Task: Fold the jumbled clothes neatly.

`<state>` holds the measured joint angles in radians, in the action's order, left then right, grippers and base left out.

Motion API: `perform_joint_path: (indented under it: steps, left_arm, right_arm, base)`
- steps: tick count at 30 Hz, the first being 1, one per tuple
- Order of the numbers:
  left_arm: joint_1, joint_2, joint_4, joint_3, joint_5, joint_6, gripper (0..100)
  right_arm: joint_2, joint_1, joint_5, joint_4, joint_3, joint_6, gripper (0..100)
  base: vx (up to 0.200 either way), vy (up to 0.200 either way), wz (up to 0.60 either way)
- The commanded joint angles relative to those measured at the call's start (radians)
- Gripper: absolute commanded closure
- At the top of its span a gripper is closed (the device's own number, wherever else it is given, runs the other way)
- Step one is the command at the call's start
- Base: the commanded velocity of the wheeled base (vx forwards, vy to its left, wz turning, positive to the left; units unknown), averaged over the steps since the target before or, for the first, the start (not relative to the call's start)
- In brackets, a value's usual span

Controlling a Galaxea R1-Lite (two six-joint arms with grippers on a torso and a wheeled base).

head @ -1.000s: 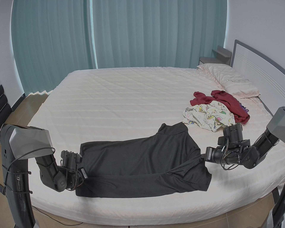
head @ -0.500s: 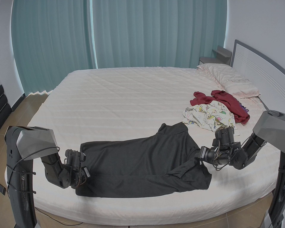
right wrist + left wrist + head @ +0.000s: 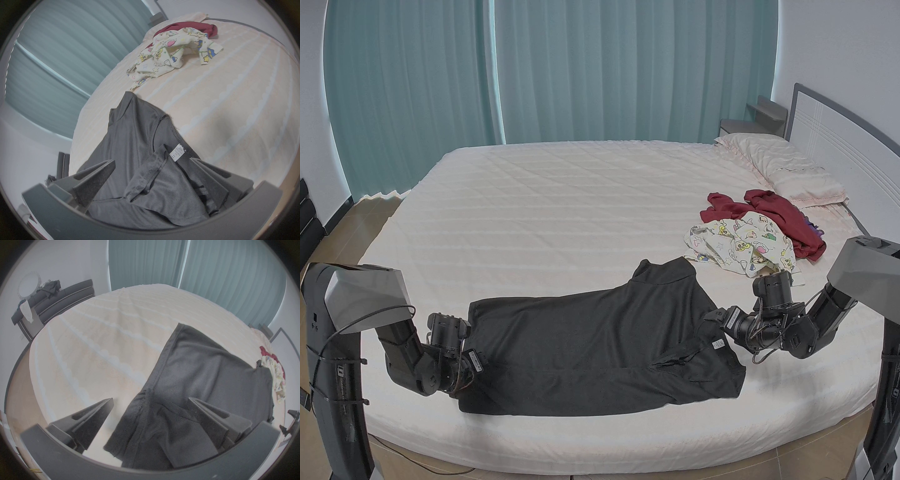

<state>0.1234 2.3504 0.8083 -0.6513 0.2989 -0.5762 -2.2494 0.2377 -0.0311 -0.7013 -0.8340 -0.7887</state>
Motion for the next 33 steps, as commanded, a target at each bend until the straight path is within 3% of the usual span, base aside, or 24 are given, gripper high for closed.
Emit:
perform_joint_path:
  steps: [1,4,7,11,17,31,32,33]
  left_arm:
    - [-0.065,-0.145,0.003,0.084,-0.066,-0.002,0]
    - [-0.102,-0.200,0.003,0.125,-0.089,-0.008,0]
    - [-0.114,-0.243,0.003,0.173,-0.109,-0.100,0]
    - [-0.088,-0.252,0.005,0.222,-0.162,-0.186,0]
    - [-0.028,-0.237,0.017,0.225,-0.165,-0.264,0]
    - [-0.005,-0.134,0.230,0.294,-0.158,-0.263,0]
    - [-0.005,-0.134,0.232,0.294,-0.158,-0.263,0]
    - [-0.005,-0.134,0.232,0.295,-0.159,-0.263,0]
  right_arm:
    - [0.065,0.003,0.013,0.006,0.019,-0.090,0]
    - [0.060,0.006,0.016,0.009,0.026,-0.132,0]
    - [-0.007,0.008,0.023,0.009,0.018,-0.139,0]
    - [-0.085,0.012,0.065,0.002,-0.034,-0.139,0]
    - [-0.148,0.037,0.080,0.002,-0.105,-0.138,0]
    - [-0.203,0.052,0.082,0.002,-0.185,-0.129,0]
    - [-0.203,0.052,0.082,0.000,-0.185,-0.129,100]
    - [-0.203,0.052,0.083,0.000,-0.185,-0.129,100]
  base:
    - [0.000,0.000,0.00]
    - [0.000,0.000,0.00]
    - [0.000,0.000,0.00]
    - [0.000,0.000,0.00]
    - [0.000,0.000,0.00]
    - [0.000,0.000,0.00]
    - [0.000,0.000,0.00]
    - [0.000,0.000,0.00]
